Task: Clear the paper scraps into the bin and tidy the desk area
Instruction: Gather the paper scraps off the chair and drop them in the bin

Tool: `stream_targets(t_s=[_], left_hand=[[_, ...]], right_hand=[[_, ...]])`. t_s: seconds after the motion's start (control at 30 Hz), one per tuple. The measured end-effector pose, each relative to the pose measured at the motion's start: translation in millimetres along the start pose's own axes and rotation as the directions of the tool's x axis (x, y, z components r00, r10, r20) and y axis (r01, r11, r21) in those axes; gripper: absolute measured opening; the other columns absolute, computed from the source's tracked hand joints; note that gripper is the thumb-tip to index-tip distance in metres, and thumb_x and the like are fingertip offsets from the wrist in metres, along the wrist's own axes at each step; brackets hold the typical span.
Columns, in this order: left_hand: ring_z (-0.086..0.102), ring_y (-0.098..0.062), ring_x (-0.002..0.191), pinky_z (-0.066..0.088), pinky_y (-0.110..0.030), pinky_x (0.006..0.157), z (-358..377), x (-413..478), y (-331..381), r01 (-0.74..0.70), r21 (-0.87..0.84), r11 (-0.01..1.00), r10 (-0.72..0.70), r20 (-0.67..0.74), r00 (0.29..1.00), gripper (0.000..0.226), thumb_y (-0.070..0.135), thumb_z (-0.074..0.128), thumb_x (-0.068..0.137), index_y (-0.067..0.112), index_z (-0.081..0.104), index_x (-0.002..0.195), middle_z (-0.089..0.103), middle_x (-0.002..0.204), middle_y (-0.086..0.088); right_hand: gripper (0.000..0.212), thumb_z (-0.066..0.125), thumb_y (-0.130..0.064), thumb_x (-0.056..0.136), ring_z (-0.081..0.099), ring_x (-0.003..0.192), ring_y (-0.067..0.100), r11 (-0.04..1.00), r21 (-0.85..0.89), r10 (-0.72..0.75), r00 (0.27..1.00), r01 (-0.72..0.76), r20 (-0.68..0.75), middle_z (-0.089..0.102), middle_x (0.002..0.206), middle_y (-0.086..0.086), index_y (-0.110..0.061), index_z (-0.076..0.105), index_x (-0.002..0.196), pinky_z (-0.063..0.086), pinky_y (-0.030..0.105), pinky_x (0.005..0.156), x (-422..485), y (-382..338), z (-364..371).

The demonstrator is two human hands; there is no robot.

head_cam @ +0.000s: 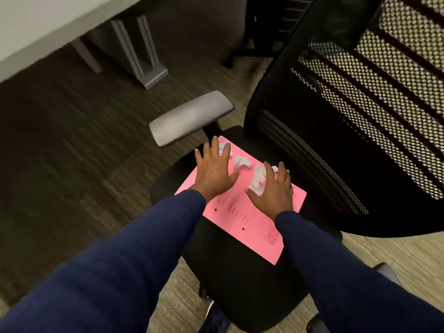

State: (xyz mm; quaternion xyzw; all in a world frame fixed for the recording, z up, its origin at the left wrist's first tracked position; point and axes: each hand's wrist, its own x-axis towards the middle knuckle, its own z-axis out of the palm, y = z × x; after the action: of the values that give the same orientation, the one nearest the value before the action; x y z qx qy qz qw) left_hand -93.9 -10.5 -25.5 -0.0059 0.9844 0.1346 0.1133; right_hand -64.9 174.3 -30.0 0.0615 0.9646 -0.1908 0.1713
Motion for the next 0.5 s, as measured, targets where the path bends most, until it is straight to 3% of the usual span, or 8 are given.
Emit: stream_targets(t_s=[0.13,0.27,0.37,0.5], left_hand=[[0.012,-0.045,0.148,0.014,-0.067,0.115,9.2,26.9,6.5,0.037,0.008,0.999,-0.037,0.035,0.999,0.097,0.07,0.054,0.082,0.03,0.01,0.158,0.006,0.165,-0.019],[0.009,-0.047,0.149,0.012,-0.07,0.114,25.5,44.0,13.9,0.03,0.05,0.998,-0.034,0.085,0.996,0.093,0.078,0.046,0.082,0.039,0.008,0.158,0.002,0.165,-0.02],[0.0,-0.046,0.151,0.003,-0.069,0.116,42.2,46.9,17.7,-0.025,0.06,0.998,0.018,0.11,0.994,0.078,0.071,0.041,0.09,0.043,0.013,0.157,-0.002,0.166,-0.02],[0.005,-0.044,0.151,0.008,-0.066,0.117,59.5,37.3,17.2,-0.112,0.075,0.991,0.103,0.109,0.989,0.058,0.057,0.038,0.099,0.04,0.029,0.154,0.01,0.165,-0.019]], right_hand=[[0.102,0.072,-0.058,0.079,-0.005,0.153,0.039,0.997,-0.053,-0.046,0.998,0.047,0.033,-0.008,0.167,0.011,-0.036,0.01,0.158,0.01,0.059,0.122,22.4,11.5,5.3],[0.1,0.067,-0.062,0.08,-0.006,0.153,0.04,0.99,-0.077,-0.11,0.991,0.115,0.075,-0.009,0.167,0.012,-0.037,0.008,0.158,0.008,0.058,0.121,36.6,20.5,18.0],[0.091,0.062,-0.06,0.085,-0.003,0.154,0.037,0.981,-0.086,-0.165,0.983,0.172,0.079,-0.006,0.168,0.013,-0.035,0.013,0.157,0.011,0.055,0.123,37.7,26.1,31.5],[0.07,0.053,-0.048,0.096,0.015,0.151,0.036,0.968,-0.127,-0.216,0.976,0.216,0.016,0.012,0.166,0.015,-0.029,0.023,0.156,0.022,0.052,0.12,25.9,32.7,46.2]])
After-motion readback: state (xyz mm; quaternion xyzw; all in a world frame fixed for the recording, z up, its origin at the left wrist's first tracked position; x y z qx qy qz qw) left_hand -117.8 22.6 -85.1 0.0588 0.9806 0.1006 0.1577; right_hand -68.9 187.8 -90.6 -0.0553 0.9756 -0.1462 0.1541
